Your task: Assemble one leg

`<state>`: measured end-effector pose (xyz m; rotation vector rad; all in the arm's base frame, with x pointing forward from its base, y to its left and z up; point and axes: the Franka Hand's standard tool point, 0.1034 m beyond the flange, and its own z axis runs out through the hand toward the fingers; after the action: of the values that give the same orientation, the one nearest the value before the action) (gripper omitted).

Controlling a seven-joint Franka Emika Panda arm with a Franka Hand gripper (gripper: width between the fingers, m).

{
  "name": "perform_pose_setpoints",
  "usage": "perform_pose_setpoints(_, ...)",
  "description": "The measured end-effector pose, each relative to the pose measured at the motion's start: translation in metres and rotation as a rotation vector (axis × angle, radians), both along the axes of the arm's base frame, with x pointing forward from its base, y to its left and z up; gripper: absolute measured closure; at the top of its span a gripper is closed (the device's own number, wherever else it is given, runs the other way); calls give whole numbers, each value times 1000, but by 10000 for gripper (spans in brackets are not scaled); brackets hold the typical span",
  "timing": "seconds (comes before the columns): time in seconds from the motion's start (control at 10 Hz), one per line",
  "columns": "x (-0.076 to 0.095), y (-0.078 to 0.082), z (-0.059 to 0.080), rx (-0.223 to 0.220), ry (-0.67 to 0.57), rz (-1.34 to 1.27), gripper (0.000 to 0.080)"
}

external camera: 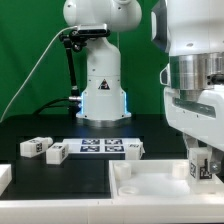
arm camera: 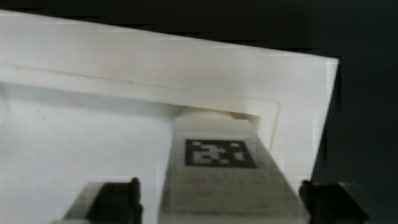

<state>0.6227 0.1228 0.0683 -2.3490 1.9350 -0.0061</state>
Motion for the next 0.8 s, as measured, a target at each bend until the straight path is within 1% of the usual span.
perform_pose_setpoints(0.1,0,2,0,-5,-5,82,193)
perform_pose_setpoints(0.2,-1,3,0,-15,-14,211,193)
perform_pose_setpoints(0.3,-1,5,-1,-21,-19,290,159)
perform_pose_setpoints(0.4,-1,4,-1,-32,-32,432,159)
perform_pose_setpoints(0.6,0,3,-1,-45,-46,608,151)
perform_pose_setpoints(0.8,1,2,-1,-69,-61,821,151)
